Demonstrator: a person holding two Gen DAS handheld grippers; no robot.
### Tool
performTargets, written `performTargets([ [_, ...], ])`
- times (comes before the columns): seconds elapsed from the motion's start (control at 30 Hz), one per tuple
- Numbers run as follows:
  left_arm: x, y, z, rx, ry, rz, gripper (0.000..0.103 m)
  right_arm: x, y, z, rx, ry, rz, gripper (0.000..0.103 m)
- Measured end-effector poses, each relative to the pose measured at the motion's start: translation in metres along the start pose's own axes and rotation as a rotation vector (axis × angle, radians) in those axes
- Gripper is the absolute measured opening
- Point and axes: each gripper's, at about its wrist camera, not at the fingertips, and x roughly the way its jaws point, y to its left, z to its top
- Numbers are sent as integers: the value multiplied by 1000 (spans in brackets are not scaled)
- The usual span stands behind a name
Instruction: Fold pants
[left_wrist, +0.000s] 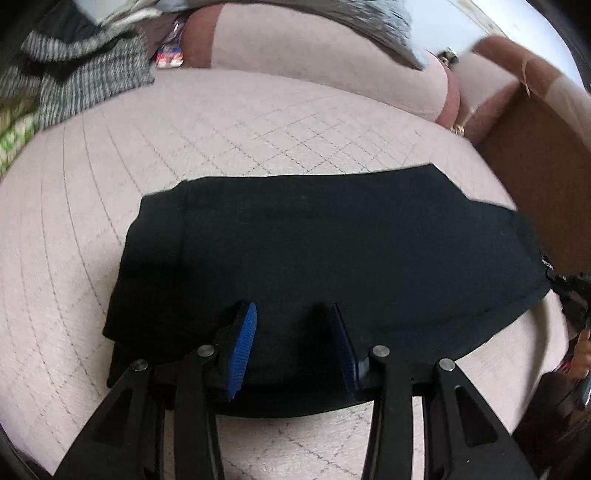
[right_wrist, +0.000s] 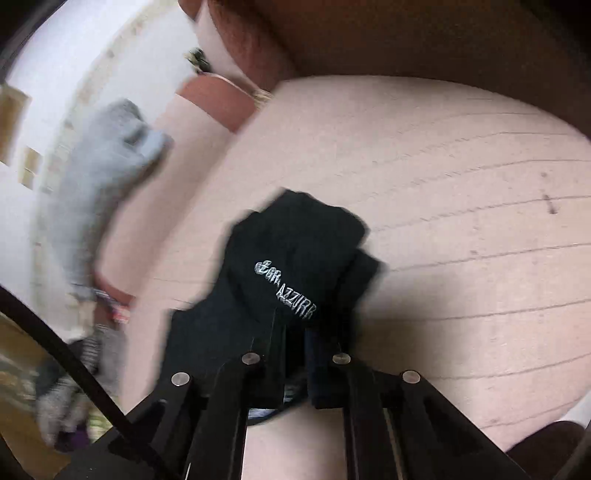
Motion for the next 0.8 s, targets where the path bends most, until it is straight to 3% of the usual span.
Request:
performTargets([
  [0.07, 0, -7, -4, 58, -19, 37, 41, 7, -1, -3, -34, 3, -82, 17],
  [0.13, -6, -7, -8, 92, -27, 38, 41, 0, 0, -5, -41, -29, -141, 40],
  [0.27, -41, 16, -1, -6, -100, -99, 42, -37, 8, -3, -40, -161, -201, 41],
  [0.3, -55, 34, 2, -71, -147, -117, 49, -46, 16, -3, -64, -189, -199, 41],
  [0.4, -68, 77, 4, -229, -197, -67, 57, -53, 58, -4, -195, -190, -148, 41],
  [0.5, -65, 114, -3, -346, -153, 21, 56, -23, 127, -11, -411, -48, -4, 41],
  [0.6, -61, 137, -16, -441, -113, 6, 56, 16, 206, -68, -610, 208, 210, 45],
  [0.67, -61, 141, -23, -459, -105, -32, 56, 44, 256, -115, -713, 374, 296, 57],
  [0.8, -52, 140, -27, -446, -70, -133, 57, 92, 337, -202, -903, 560, 300, 58],
])
